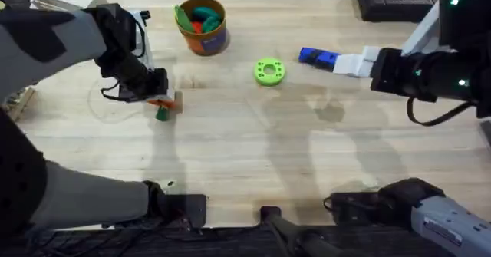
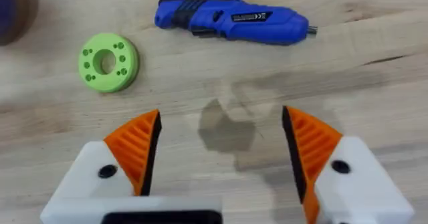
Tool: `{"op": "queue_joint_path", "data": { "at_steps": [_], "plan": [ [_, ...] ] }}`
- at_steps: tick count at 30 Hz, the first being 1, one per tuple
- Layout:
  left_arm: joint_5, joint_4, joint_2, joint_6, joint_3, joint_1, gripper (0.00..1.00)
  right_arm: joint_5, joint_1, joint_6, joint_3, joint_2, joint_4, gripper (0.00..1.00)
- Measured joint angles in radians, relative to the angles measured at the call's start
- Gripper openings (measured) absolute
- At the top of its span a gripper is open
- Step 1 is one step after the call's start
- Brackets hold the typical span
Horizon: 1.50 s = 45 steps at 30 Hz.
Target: Pick up the gripper from the table and insert it into the empty holder that is missing its gripper. Then pick up a screw, insert it into the mounting hole, and use the screwdriver to tighten it. Finally, clean up the table by picking up the vegetable and placing it into the bucket.
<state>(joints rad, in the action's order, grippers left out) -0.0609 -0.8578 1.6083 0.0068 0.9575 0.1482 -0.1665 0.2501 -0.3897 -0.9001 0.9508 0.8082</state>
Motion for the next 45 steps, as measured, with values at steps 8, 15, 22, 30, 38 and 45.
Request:
{"op": "queue_joint_path", "data": {
  "at_steps": [8, 15, 22, 30, 38, 45],
  "plan": [
    [-0.046, -0.153, -0.113, -0.033, 0.093, 0.0, 0.017, 0.0, 0.0, 0.0, 0.0, 0.0, 0.0, 0.989],
    [-0.073, -0.216, -0.303, -0.045, 0.226, -0.001, 0.017, 0.0, 0.0, 0.0, 0.0, 0.0, 0.0, 0.989],
    [-0.169, -0.077, -0.39, -0.055, 0.238, -0.006, 0.017, 0.0, 0.0, 0.0, 0.0, 0.0, 0.0, 0.989],
    [-0.208, 0.233, -0.328, -0.092, 0.238, -0.106, 0.015, 0.0, 0.0, 0.0, 0.0, 0.0, 0.0, 0.99],
    [-0.221, 0.505, -0.128, -0.097, 0.238, -0.2, 0.014, 0.0, 0.0, 0.0, 0.0, 0.0, 0.0, 0.989],
    [-0.18, 0.615, 0.048, -0.098, 0.238, -0.206, 0.014, 0.0, 0.0, 0.0, 0.0, 0.0, 0.0, 0.989]
  ]
}}
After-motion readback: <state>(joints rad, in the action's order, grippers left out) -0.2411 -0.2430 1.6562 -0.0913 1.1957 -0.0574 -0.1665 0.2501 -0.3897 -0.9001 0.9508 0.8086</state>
